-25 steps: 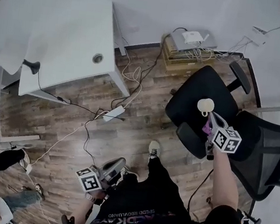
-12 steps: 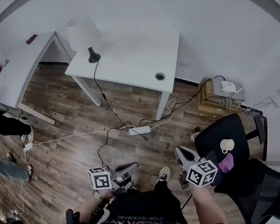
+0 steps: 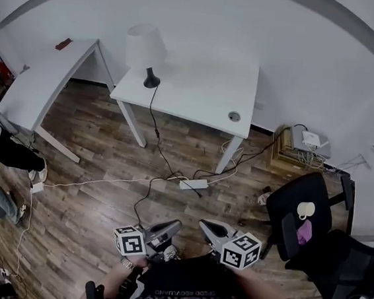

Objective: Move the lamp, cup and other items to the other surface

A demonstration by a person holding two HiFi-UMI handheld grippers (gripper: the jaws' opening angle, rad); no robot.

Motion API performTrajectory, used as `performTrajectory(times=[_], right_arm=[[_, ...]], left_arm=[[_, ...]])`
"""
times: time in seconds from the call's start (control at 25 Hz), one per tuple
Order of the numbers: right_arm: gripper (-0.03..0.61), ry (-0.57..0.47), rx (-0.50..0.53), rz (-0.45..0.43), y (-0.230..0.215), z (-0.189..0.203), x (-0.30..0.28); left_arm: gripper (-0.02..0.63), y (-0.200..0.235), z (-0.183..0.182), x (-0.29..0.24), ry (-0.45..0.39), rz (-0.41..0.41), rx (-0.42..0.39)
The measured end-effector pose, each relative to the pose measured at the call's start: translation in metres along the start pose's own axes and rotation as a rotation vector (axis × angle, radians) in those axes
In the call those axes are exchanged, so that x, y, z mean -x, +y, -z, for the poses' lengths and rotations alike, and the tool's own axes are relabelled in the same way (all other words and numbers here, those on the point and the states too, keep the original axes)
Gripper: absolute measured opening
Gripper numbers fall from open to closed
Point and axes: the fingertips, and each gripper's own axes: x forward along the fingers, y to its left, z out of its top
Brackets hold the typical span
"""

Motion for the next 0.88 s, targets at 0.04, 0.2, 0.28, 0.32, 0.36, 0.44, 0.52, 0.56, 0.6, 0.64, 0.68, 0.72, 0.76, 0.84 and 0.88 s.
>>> performTrajectory(times=[0.04, 0.2, 0.28, 0.32, 0.36, 0.44, 0.52, 0.56, 0.6, 0.64, 0.68, 0.72, 0.76, 0.84, 0.88], right_arm=[[0.005, 0.009, -0.002, -0.013, 0.008, 0.006, -0.005], [0.005, 0.037, 0.005, -0.059, 0.032, 0.02, -0.023], [0.005, 0.036, 0.018, -0.064, 0.039, 0.023, -0.029], [0.005, 0.035, 0.022, -0.065, 0.042, 0.024, -0.032], [0.005, 0.032, 0.024, -0.065, 0.044, 0.025, -0.033], [0.005, 0.022, 0.02, -0.064, 0.046, 0.024, -0.035], [0.005, 0.016, 0.017, -0.064, 0.049, 0.023, -0.036], [0.005, 0.016, 0.018, -0.065, 0.051, 0.024, -0.037], [0.005, 0.018, 0.022, -0.068, 0.054, 0.025, -0.039], [0.005, 0.022, 0.027, -0.072, 0.057, 0.026, -0.04], [0.005, 0.026, 0.033, -0.077, 0.06, 0.028, -0.041], [0.005, 0.029, 0.04, -0.08, 0.062, 0.03, -0.041], [0.005, 0.032, 0.046, -0.083, 0.064, 0.031, -0.04], [0.005, 0.034, 0.053, -0.087, 0.066, 0.031, -0.04], [0.005, 0.033, 0.053, -0.088, 0.066, 0.031, -0.039]], left_arm=[[0.0, 0.0, -0.002, 0.005, -0.003, -0.002, -0.003], [0.0, 0.001, -0.008, 0.023, -0.007, 0.002, -0.019], [0.0, 0.003, -0.008, 0.03, -0.008, 0.008, -0.019], [-0.001, 0.003, -0.008, 0.034, -0.01, 0.013, -0.017], [0.0, 0.004, -0.008, 0.036, -0.012, 0.017, -0.014], [-0.002, 0.002, -0.01, 0.041, -0.013, 0.016, -0.012], [-0.002, 0.0, -0.012, 0.047, -0.015, 0.015, -0.018], [-0.002, -0.001, -0.012, 0.049, -0.016, 0.018, -0.021], [-0.002, -0.001, -0.011, 0.052, -0.017, 0.023, -0.025], [-0.003, -0.001, -0.01, 0.054, -0.018, 0.028, -0.029], [-0.003, -0.002, -0.008, 0.056, -0.02, 0.032, -0.033], [-0.003, -0.002, -0.006, 0.057, -0.021, 0.033, -0.034], [-0.003, -0.004, -0.006, 0.058, -0.023, 0.033, -0.033], [-0.002, -0.007, -0.006, 0.06, -0.034, 0.036, -0.024], [-0.002, -0.006, -0.007, 0.061, -0.042, 0.036, -0.019]])
